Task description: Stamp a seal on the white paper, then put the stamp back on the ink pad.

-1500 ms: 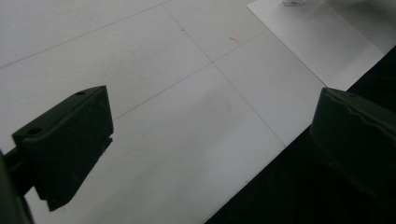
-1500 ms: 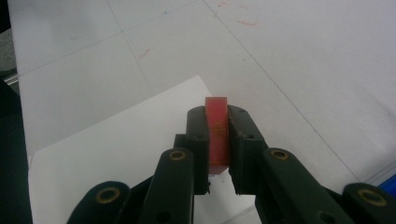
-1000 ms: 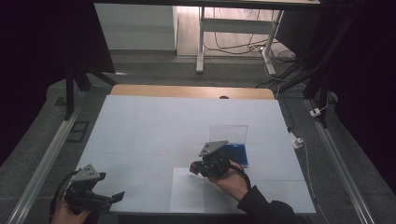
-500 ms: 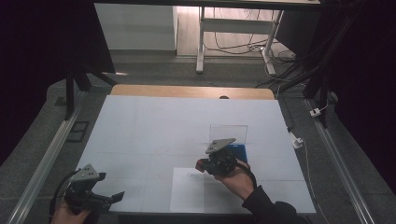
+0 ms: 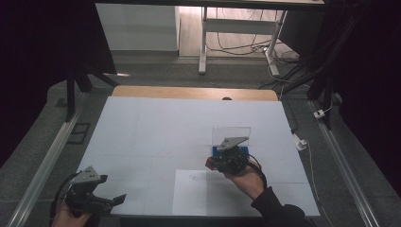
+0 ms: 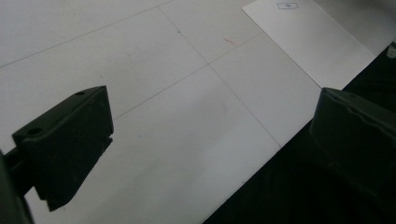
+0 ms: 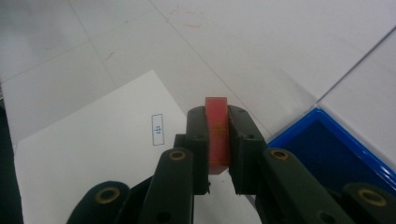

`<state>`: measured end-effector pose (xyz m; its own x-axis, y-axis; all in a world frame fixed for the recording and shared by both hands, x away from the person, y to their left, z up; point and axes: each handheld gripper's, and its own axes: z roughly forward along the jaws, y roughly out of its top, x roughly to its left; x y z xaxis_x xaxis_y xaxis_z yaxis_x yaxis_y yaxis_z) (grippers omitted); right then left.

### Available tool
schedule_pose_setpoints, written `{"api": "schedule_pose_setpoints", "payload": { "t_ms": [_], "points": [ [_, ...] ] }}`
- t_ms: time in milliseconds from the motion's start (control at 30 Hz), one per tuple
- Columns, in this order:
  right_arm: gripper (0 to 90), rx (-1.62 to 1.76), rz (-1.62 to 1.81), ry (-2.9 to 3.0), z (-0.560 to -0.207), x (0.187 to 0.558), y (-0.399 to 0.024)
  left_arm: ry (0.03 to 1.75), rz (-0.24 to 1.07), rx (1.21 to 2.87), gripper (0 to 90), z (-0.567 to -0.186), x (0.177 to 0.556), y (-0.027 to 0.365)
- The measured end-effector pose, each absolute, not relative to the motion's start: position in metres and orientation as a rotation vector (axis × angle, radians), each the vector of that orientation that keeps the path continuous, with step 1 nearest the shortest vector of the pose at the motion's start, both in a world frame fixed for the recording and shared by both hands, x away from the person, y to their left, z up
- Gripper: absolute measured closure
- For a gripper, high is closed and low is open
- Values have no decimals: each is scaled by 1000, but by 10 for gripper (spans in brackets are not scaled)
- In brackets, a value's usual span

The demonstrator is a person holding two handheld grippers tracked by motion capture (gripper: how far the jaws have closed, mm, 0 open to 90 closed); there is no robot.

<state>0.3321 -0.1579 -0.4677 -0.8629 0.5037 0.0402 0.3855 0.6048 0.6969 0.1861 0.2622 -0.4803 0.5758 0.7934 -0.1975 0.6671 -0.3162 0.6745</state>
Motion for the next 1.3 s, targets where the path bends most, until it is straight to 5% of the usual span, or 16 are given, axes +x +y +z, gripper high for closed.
{"api": "schedule_pose_setpoints", "payload": {
  "t_ms": [1300],
  "points": [
    [799,942,1029,2520,-471,364,-209,1157,220,2068,0,-480,186,262]
  ]
}}
